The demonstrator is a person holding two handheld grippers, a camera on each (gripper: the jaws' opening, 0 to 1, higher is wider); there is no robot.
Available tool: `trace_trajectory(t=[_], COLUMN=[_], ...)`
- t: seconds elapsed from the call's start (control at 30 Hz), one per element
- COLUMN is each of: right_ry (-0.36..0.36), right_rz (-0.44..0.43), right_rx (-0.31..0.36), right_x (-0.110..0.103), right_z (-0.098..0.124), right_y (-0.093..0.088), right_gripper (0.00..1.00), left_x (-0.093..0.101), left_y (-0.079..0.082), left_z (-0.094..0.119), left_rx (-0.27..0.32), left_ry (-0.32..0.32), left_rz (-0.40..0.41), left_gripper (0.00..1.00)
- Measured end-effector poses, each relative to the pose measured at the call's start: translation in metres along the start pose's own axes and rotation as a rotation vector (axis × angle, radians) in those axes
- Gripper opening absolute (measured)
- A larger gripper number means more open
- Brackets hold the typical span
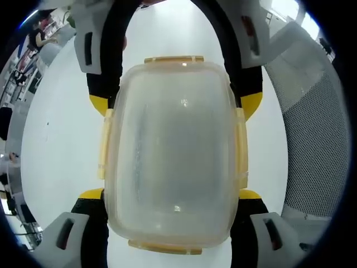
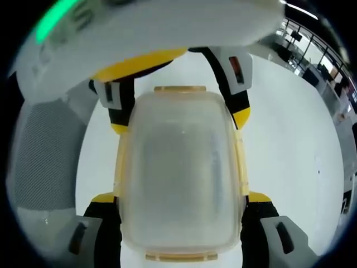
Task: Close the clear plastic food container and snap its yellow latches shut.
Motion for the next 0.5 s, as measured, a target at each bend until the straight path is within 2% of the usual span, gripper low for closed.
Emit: trace_trajectory(t=[0.5], right_ry=[-0.002], right_rz=[-0.010], right_rx=[-0.002], right_x=[0.012], right_z=[0.000], right_y=[-0.002], right_gripper=[0.90], left_x=[-0.013], left_y=[0.003], left_z=[-0.002], left_rx=[0.008], left_ry=[-0.002], left_rz=[-0.010], left_gripper=[0.93])
Point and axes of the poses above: the point that each gripper's makers call its tool centre point, and the gripper's own axes: z roughly backward along the fingers, x roughly to its right, y roughly out of its top, the point moved 6 cm from there along z, roughly backward along the fingers, and after that the axes turned 14 degrees about -x, right-handed, at the moved point
